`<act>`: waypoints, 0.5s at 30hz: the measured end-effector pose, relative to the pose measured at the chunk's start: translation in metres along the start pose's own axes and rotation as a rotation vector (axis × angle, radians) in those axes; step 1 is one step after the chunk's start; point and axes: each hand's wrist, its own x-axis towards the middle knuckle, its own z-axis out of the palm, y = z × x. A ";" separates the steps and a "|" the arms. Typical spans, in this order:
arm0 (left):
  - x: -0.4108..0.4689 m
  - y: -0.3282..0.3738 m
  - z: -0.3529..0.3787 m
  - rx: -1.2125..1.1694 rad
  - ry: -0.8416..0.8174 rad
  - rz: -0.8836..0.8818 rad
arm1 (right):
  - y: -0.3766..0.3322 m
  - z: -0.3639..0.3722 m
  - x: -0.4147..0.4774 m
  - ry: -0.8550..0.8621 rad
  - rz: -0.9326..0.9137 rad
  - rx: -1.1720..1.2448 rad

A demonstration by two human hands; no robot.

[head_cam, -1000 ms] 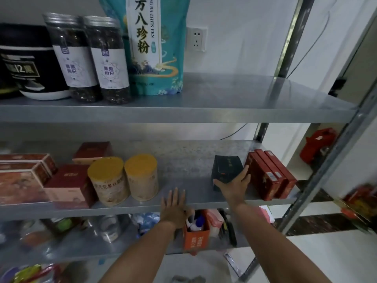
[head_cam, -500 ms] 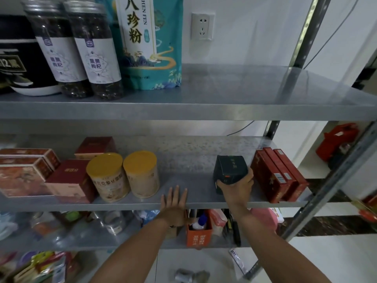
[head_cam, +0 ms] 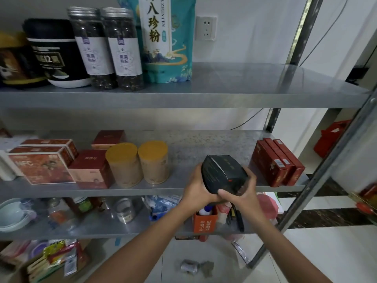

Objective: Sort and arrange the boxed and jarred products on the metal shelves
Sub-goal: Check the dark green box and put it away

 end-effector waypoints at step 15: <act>-0.084 0.040 -0.089 -0.422 -0.163 -0.191 | -0.054 0.021 -0.042 -0.290 0.144 0.097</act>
